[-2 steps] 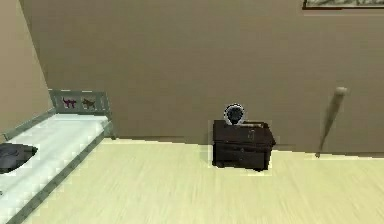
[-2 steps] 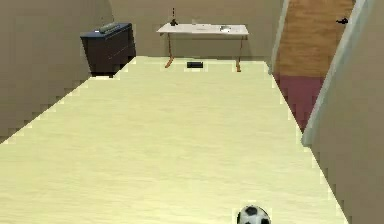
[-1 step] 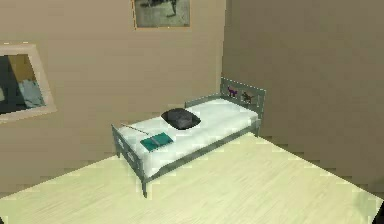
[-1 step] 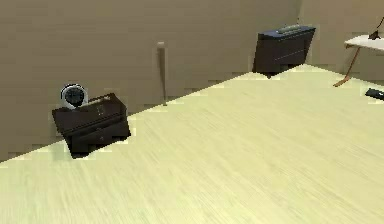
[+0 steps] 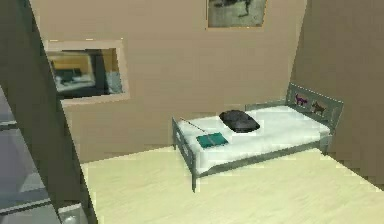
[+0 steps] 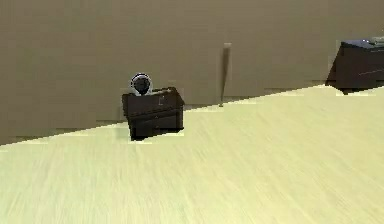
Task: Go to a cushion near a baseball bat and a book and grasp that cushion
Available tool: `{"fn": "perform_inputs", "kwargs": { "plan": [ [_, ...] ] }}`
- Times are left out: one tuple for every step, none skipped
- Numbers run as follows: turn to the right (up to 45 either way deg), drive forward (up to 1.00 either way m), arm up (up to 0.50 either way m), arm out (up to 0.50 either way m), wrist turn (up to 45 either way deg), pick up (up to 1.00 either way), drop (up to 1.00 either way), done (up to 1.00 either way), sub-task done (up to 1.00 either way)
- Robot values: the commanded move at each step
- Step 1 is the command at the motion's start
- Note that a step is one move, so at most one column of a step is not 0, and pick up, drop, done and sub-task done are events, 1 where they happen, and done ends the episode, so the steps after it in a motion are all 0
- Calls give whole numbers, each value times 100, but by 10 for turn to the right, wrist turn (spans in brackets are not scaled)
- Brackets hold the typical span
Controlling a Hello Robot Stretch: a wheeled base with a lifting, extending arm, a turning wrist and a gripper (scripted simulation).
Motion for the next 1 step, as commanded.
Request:
{"fn": "perform_inputs", "kwargs": {
  "plan": [
    [0,80,0,0,0,0,0,0,0]
  ]
}}
